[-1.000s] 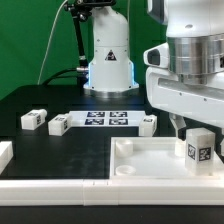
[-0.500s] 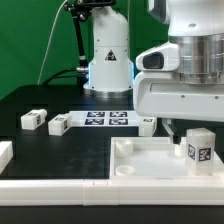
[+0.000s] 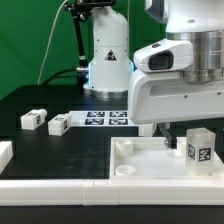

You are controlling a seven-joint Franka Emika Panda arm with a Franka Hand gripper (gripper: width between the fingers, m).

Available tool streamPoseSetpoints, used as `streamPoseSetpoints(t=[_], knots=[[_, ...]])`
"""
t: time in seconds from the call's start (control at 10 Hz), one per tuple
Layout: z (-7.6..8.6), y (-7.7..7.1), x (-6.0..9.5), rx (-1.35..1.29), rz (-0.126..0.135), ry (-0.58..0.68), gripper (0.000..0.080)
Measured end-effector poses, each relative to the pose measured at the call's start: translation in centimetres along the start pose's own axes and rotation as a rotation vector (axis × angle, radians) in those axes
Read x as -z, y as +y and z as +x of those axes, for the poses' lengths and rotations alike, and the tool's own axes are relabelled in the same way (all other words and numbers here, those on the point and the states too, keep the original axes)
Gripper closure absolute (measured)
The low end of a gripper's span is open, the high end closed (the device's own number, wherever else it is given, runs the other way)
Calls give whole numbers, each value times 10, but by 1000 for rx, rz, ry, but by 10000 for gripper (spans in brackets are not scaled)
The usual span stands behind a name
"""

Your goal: Assemble one leg

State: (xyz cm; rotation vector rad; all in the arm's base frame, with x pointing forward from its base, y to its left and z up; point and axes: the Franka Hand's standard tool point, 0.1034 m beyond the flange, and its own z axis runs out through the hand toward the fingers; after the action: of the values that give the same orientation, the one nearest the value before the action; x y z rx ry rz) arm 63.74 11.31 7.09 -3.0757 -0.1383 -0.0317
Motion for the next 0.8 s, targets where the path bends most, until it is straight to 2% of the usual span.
streamPoseSetpoints(t=[0.1,0.2,0.3,0.4,0.8], knots=[[0,0,-1,1,0,-1,160],[0,0,-1,-1,0,-1,319],[0,0,-1,-1,0,-1,319],[0,0,-1,-1,0,-2,516],[0,-1,-1,-77,2,-2,511]])
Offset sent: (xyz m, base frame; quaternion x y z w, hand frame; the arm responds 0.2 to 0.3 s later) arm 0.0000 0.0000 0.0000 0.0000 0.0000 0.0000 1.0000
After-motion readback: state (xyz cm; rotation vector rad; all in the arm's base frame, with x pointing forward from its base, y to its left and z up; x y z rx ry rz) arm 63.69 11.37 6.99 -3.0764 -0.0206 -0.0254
